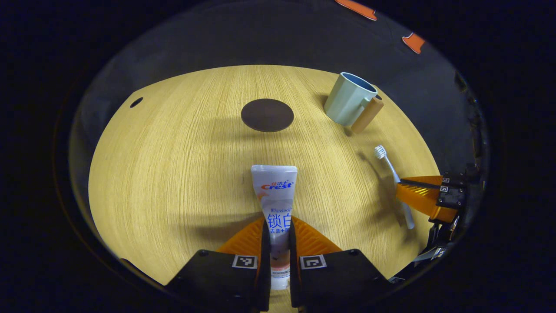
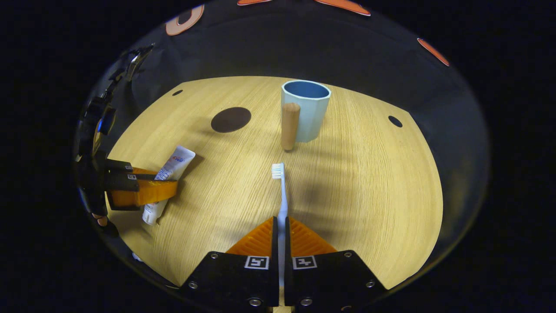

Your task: Put the toothbrush and toothpaste on the desktop into the cup, then pick up the cup and place it on the coaster on the desktop.

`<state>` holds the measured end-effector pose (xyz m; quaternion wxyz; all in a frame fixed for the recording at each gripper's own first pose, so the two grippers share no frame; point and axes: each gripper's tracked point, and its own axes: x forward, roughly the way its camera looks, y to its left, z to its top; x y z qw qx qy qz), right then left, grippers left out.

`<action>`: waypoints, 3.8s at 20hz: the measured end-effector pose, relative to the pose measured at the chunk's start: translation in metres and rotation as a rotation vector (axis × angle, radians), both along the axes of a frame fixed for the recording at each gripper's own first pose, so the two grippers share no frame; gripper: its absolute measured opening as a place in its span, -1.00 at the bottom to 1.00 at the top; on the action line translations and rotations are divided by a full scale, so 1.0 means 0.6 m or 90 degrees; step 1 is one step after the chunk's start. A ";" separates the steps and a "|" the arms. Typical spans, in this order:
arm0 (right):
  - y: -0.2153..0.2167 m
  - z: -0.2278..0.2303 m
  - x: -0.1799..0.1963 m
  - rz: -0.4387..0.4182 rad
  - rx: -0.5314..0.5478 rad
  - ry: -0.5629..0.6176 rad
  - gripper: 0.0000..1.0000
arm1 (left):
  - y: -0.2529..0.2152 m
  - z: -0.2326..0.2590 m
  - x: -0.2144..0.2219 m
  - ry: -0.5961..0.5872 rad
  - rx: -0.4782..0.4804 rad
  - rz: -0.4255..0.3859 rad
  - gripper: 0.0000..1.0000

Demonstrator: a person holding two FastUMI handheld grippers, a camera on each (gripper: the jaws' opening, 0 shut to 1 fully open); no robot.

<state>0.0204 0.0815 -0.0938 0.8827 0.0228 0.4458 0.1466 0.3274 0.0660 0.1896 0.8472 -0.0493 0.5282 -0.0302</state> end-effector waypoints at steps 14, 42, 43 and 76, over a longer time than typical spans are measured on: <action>-0.026 0.109 0.086 -0.066 0.081 -0.176 -0.89 | 0.114 0.487 -0.300 -0.062 -0.010 0.008 -0.58; -0.046 0.235 0.285 -0.124 0.229 -0.464 -0.90 | -0.045 0.473 -0.310 -0.123 0.002 0.017 -0.57; -0.048 0.245 0.290 -0.126 0.231 -0.484 -0.89 | -0.045 0.473 -0.310 -0.127 0.002 0.017 -0.57; -0.026 0.165 0.395 -0.132 0.241 -0.548 -0.87 | 0.002 0.706 -0.337 -0.304 -0.024 0.095 -0.58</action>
